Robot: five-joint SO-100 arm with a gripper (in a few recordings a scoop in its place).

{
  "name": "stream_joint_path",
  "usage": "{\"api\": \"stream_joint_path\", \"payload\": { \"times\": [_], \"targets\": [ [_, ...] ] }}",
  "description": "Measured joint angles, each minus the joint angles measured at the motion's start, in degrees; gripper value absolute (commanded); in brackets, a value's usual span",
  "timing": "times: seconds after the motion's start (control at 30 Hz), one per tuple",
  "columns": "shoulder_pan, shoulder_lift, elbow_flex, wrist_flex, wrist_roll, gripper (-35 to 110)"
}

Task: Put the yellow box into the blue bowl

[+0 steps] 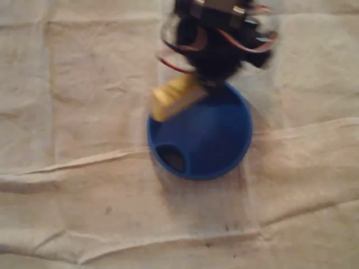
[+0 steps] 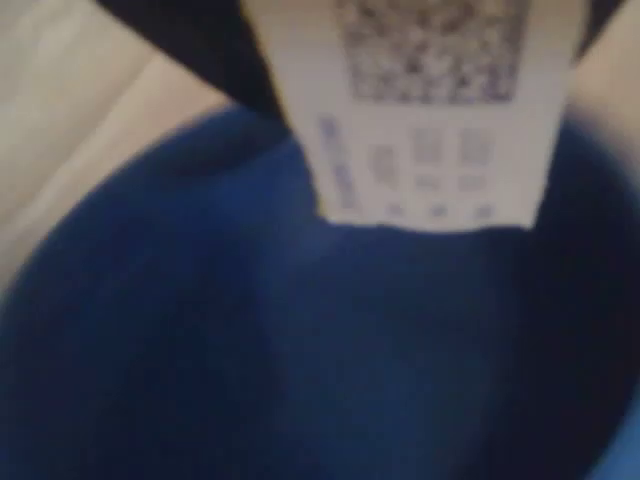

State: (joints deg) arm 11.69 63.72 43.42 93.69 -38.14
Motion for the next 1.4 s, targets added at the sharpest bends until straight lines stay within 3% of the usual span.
{"api": "stream_joint_path", "payload": {
  "times": [0.4,0.83,1.17,1.4],
  "targets": [
    [-1.8,-2.6,-0.3,-9.5,6.9,0],
    [-1.8,-8.0,-0.3,-9.8,10.2,1],
    [-1.8,-8.0,-0.3,-9.9,10.3,23],
    [-1.8,-8.0,-0.3,-9.9,10.1,22]
  ]
}}
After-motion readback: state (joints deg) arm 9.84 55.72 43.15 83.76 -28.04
